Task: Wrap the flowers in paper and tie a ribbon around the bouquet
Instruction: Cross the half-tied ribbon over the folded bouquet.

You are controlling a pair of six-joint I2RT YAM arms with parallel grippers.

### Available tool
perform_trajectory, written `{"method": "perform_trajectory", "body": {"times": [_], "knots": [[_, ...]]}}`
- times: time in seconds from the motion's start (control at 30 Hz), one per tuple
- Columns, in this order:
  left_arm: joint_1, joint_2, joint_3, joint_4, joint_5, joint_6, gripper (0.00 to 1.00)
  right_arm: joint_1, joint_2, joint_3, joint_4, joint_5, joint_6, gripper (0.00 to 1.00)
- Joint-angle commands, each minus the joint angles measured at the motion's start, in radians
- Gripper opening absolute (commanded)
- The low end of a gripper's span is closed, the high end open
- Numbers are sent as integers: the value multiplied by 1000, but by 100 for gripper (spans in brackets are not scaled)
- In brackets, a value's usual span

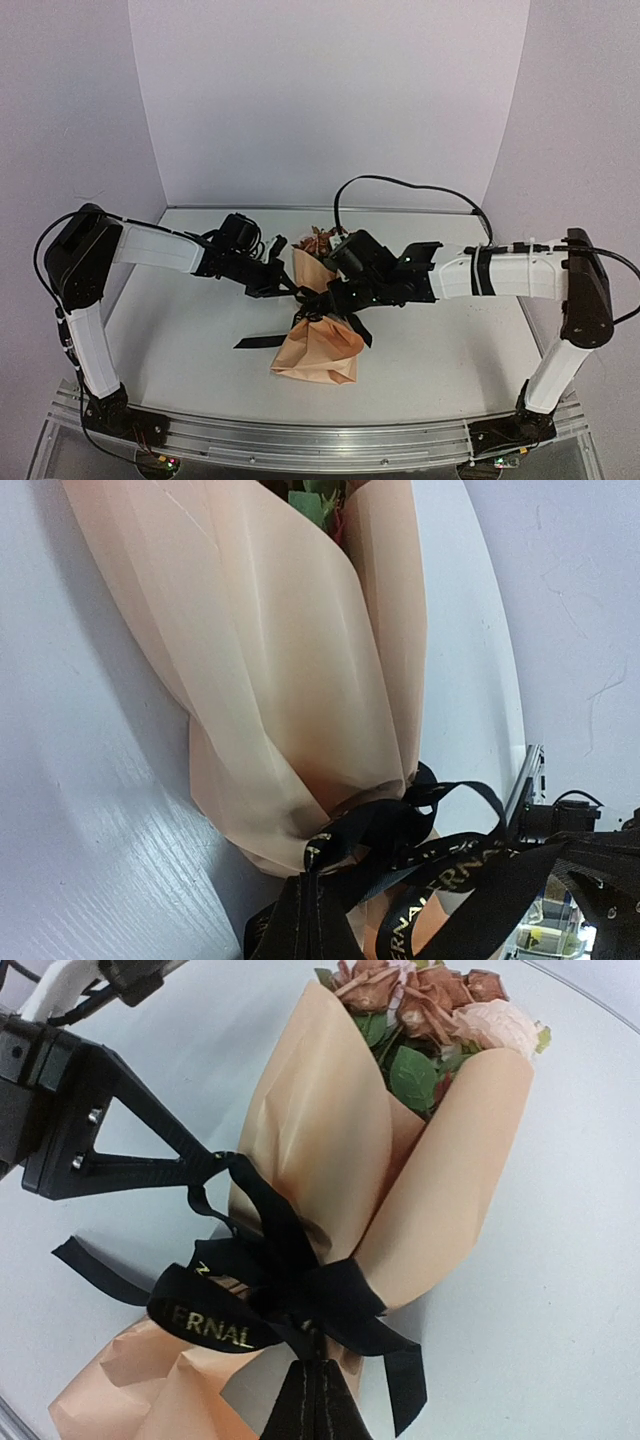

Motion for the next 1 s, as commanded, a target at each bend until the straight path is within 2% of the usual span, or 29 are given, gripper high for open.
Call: {"method": "perform_trajectory", "body": {"times": [0.0, 0.33, 0.63, 0.7, 0.9, 0.97], "knots": [[8, -73, -20, 54, -52, -23, 0, -18, -76, -78, 45, 46, 82, 0], [24, -105, -56, 54, -104, -48, 0, -56, -170, -264, 120, 62, 183, 0], [27, -103, -73, 83, -99, -48, 0, -73, -161, -315, 156, 44, 267, 0], [26, -100, -72, 84, -83, -40, 0, -75, -164, -322, 160, 43, 280, 6], [17, -84, -63, 90, -21, -23, 0, -76, -217, -305, 140, 20, 352, 34], [10, -81, -60, 91, -15, -19, 0, -76, -233, -292, 127, -7, 407, 40]]}}
